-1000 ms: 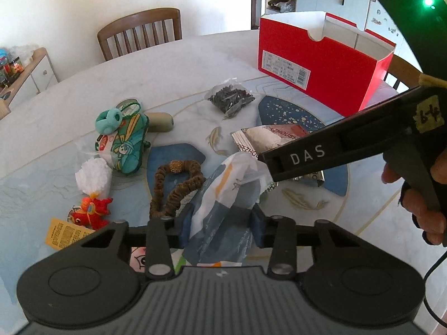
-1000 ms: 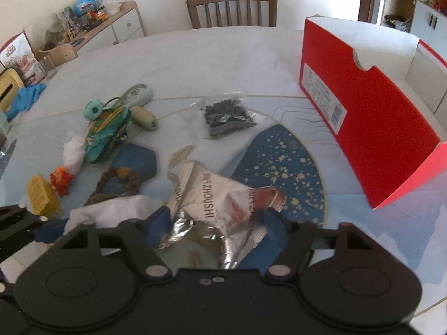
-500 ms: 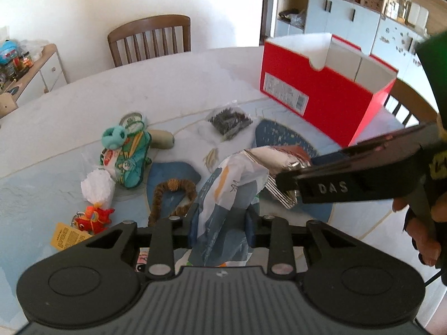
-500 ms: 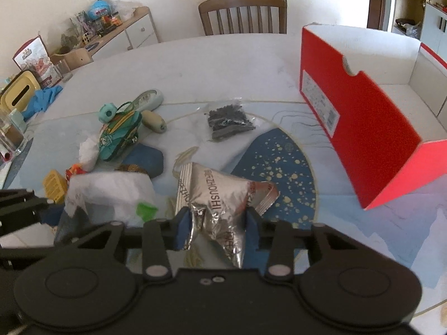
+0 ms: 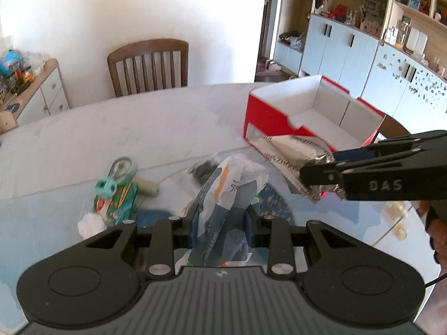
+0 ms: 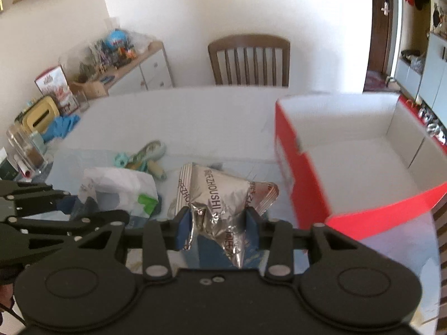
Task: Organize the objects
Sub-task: 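Grasp the silver foil bag with the right gripper while the left grasps the white plastic bag, then carry both bags over the red shoebox and open both grippers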
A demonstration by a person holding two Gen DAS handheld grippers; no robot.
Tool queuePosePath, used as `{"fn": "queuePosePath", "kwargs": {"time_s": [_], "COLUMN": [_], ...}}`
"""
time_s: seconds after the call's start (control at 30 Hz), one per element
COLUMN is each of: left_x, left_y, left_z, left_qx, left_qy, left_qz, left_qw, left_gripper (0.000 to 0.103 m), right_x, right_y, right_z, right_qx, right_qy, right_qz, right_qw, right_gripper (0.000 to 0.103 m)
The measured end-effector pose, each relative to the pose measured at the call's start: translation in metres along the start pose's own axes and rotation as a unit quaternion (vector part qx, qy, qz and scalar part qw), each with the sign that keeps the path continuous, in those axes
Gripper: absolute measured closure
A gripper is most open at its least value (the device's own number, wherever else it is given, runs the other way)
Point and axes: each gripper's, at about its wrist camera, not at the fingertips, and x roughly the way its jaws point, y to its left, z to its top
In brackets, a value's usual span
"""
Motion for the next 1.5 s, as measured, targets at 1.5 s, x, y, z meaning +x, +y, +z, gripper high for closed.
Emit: {"fn": "queuePosePath", "kwargs": {"time_s": [1.5], "left_x": [0.207], "left_y": [-0.162], "left_z": [0.176], "left_qx": [0.106], "left_qy": [0.092], "left_qz": [-0.012], "left_qw": [0.99], "left_gripper": [0.072], "right_x": [0.069], "right_y": [-0.205], "right_z": [0.052], "right_qx": [0.011], "right_qy": [0.054], "right_qz": [-0.121], "right_qw": [0.991], "right_gripper": [0.063]}}
